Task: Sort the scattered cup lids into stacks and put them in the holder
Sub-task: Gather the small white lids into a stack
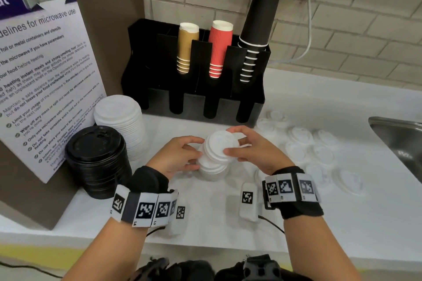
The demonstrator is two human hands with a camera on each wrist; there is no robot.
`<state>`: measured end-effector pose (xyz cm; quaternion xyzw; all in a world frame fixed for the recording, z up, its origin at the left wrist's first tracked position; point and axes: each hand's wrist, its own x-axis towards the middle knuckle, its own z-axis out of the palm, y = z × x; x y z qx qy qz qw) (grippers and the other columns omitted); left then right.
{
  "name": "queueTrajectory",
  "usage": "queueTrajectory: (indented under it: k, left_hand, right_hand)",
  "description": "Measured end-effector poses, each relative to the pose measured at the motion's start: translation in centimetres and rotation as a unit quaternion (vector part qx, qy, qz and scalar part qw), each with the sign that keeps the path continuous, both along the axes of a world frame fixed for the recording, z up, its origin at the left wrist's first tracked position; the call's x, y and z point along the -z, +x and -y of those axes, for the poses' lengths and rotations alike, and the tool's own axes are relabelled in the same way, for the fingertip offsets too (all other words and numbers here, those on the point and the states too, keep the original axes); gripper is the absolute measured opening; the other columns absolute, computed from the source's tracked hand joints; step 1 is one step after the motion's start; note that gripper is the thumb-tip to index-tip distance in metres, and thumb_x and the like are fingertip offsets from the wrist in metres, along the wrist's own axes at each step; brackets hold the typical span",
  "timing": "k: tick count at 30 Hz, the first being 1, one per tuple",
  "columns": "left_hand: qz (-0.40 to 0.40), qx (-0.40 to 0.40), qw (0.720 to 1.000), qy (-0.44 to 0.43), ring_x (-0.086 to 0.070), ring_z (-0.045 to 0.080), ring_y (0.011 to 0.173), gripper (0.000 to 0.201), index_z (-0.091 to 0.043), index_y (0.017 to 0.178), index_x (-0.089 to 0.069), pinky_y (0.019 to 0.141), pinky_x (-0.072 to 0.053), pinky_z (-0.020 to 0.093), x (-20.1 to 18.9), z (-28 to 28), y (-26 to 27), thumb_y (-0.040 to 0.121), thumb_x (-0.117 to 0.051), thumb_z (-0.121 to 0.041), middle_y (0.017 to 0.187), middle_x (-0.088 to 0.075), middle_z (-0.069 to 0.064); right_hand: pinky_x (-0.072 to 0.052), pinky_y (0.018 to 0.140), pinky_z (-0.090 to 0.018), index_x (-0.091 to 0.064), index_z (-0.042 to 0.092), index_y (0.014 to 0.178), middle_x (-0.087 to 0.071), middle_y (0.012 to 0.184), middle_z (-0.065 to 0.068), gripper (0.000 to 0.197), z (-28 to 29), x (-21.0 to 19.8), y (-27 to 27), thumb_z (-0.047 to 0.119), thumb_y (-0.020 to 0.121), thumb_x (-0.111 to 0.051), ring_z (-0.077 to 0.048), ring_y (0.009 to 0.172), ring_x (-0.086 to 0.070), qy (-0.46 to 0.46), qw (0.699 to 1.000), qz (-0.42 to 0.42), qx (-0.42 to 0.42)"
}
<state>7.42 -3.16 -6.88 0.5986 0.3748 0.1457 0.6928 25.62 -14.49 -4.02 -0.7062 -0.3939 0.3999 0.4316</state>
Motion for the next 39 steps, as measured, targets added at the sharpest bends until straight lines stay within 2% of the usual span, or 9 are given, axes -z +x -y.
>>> queueTrajectory:
  k: [3, 7, 10, 13, 17, 26, 29, 33, 39]
  left_hand:
    - [-0.012, -0.011, 1.000, 0.023, -0.061, 0.023, 0.086, 0.038, -0.012, 0.123, -0.063, 0.083, -0.059, 0.035, 0.3, 0.1, 0.4, 0.092, -0.057, 0.008, 0.090, -0.052, 0.010]
    - [-0.030, -0.007, 0.998, 0.048, -0.065, 0.020, 0.078, 0.033, -0.025, 0.108, -0.064, 0.066, -0.059, 0.024, 0.2, 0.2, 0.8, 0.091, -0.060, 0.003, 0.093, -0.055, 0.006]
    - [-0.032, -0.006, 0.999, 0.043, -0.068, 0.019, 0.075, 0.032, -0.029, 0.101, -0.064, 0.064, -0.059, 0.024, 0.1, 0.3, 1.1, 0.091, -0.062, 0.001, 0.090, -0.061, 0.007]
    - [-0.032, -0.003, 0.999, 0.038, -0.069, 0.023, 0.083, 0.031, -0.026, 0.106, -0.063, 0.074, -0.061, 0.030, -0.1, 0.3, 1.2, 0.090, -0.063, 0.001, 0.091, -0.065, 0.009]
    - [-0.018, -0.003, 1.000, 0.008, -0.068, 0.029, 0.095, 0.030, -0.021, 0.111, -0.064, 0.085, -0.059, 0.036, -0.3, 0.1, 1.2, 0.092, -0.061, 0.002, 0.096, -0.065, 0.014]
    - [0.008, -0.003, 1.000, -0.025, -0.068, 0.023, 0.084, 0.033, -0.013, 0.120, -0.062, 0.075, -0.061, 0.028, -0.2, -0.4, 1.5, 0.094, -0.056, 0.005, 0.090, -0.063, 0.016]
    - [0.011, 0.001, 0.999, -0.037, -0.067, 0.025, 0.086, 0.029, -0.016, 0.119, -0.063, 0.074, -0.061, 0.028, -0.3, -0.4, 1.6, 0.095, -0.057, 0.000, 0.102, -0.066, 0.019]
    - [0.016, 0.008, 0.999, -0.034, -0.068, 0.020, 0.077, 0.037, -0.020, 0.120, -0.064, 0.069, -0.059, 0.025, -0.4, -0.6, 1.7, 0.092, -0.059, 0.004, 0.087, -0.067, 0.012]
    - [0.015, 0.026, 0.999, -0.034, -0.069, 0.024, 0.090, 0.037, -0.020, 0.120, -0.064, 0.076, -0.060, 0.028, -0.5, -0.6, 1.7, 0.090, -0.064, 0.001, 0.099, -0.070, 0.018]
  right_hand:
    - [-0.052, 0.071, -0.021, -0.058, 0.034, 0.118, -0.060, 0.113, -0.008, 0.038, 0.0, 0.5, -0.5, 0.021, 0.085, -0.071, -0.016, 0.100, -0.059, -0.002, 0.999, 0.039, 0.014]
    - [-0.053, 0.086, -0.029, -0.046, 0.033, 0.135, -0.052, 0.129, -0.001, 0.048, -0.2, 0.6, -0.8, 0.023, 0.091, -0.063, -0.019, 0.110, -0.056, -0.008, 0.993, 0.115, -0.021]
    - [-0.042, 0.101, -0.030, -0.042, 0.038, 0.139, -0.044, 0.135, 0.004, 0.067, -0.3, 0.7, -1.0, 0.035, 0.081, -0.074, -0.016, 0.120, -0.046, -0.012, 0.979, 0.192, -0.067]
    - [-0.035, 0.097, -0.023, -0.044, 0.031, 0.138, -0.045, 0.133, 0.003, 0.080, -0.6, 1.1, -1.1, 0.035, 0.069, -0.084, -0.013, 0.122, -0.043, -0.010, 0.969, 0.236, -0.069]
    - [-0.041, 0.100, -0.028, -0.049, 0.029, 0.131, -0.051, 0.130, 0.002, 0.074, -0.8, 1.4, -0.7, 0.029, 0.067, -0.085, -0.015, 0.120, -0.047, 0.009, 0.975, 0.219, -0.032]
    - [-0.039, 0.094, -0.025, -0.049, 0.032, 0.130, -0.050, 0.127, 0.004, 0.074, -0.6, 1.6, -0.3, 0.023, 0.065, -0.085, -0.014, 0.117, -0.047, 0.034, 0.966, 0.247, -0.063]
    - [-0.038, 0.095, -0.025, -0.048, 0.032, 0.130, -0.049, 0.125, 0.004, 0.076, -0.6, 1.6, -0.4, 0.020, 0.064, -0.085, -0.014, 0.115, -0.047, 0.033, 0.963, 0.258, -0.073]
    - [-0.039, 0.095, -0.025, -0.048, 0.032, 0.130, -0.048, 0.125, 0.004, 0.077, -0.7, 1.7, -0.3, 0.019, 0.063, -0.084, -0.014, 0.114, -0.047, 0.032, 0.962, 0.258, -0.079]
    - [-0.040, 0.088, -0.017, -0.052, 0.030, 0.126, -0.052, 0.121, 0.009, 0.063, -0.3, 1.3, 0.6, 0.017, 0.072, -0.080, -0.009, 0.112, -0.051, 0.063, 0.982, 0.174, -0.045]
